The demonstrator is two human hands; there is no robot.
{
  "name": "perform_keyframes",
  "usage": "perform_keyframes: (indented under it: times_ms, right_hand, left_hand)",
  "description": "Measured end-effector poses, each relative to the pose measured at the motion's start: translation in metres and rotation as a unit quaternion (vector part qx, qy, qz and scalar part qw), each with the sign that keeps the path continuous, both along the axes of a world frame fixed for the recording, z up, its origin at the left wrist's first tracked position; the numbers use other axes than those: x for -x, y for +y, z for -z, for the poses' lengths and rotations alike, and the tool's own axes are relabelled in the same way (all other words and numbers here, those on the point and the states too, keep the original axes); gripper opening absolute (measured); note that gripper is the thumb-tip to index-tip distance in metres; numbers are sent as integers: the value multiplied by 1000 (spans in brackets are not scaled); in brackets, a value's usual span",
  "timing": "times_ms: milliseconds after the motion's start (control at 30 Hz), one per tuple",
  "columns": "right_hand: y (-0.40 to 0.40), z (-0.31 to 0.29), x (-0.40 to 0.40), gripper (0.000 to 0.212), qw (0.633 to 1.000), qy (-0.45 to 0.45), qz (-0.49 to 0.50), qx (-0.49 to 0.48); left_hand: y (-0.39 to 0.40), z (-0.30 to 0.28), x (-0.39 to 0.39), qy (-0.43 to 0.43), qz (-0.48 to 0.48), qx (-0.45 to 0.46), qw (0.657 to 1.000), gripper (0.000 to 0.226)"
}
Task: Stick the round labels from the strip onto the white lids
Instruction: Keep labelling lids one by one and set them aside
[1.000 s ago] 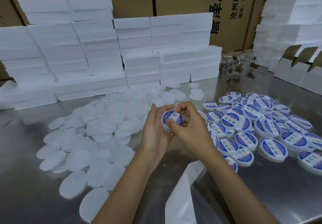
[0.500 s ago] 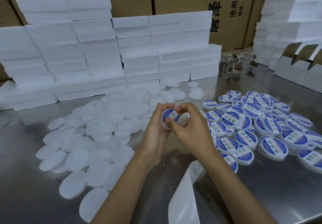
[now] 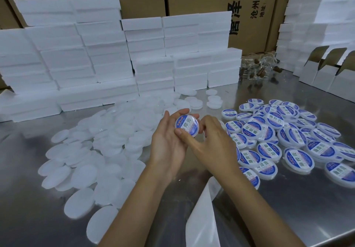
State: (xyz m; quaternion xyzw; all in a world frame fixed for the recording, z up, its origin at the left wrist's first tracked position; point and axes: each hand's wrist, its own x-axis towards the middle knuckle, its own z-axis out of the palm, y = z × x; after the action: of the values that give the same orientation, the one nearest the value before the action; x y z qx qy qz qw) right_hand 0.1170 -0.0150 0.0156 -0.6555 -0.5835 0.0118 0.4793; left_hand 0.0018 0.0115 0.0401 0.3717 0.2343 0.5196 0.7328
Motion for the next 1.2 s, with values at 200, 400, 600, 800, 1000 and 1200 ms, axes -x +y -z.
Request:
perform_keyframes:
  times_ms: [200, 400, 600, 800, 1000, 1200]
  right_hand:
    - [1, -1, -2, 40, 999, -44, 1, -28]
    - [-4, -3, -1, 43, 1000, -26, 4, 0]
    - [-3, -7, 0, 72, 995, -16, 93, 24]
    - [-1, -2, -5, 64, 996, -11, 85, -11]
    - [2, 1, -7, 61, 996, -14, 88, 0]
    - [-1, 0, -6, 53, 998, 52, 37, -21]
  left_hand:
    - [0, -2, 2, -26, 14, 14, 999, 48]
    - [-3, -2, 0, -25, 16, 14, 999, 47]
    - [-10, 0, -10, 25, 41, -22, 999, 52]
    - [-9, 1, -10, 28, 46, -29, 998, 56]
    - [-7, 1, -13, 13, 36, -41, 998, 43]
    - [-4, 8, -15, 262, -70, -155, 950, 20]
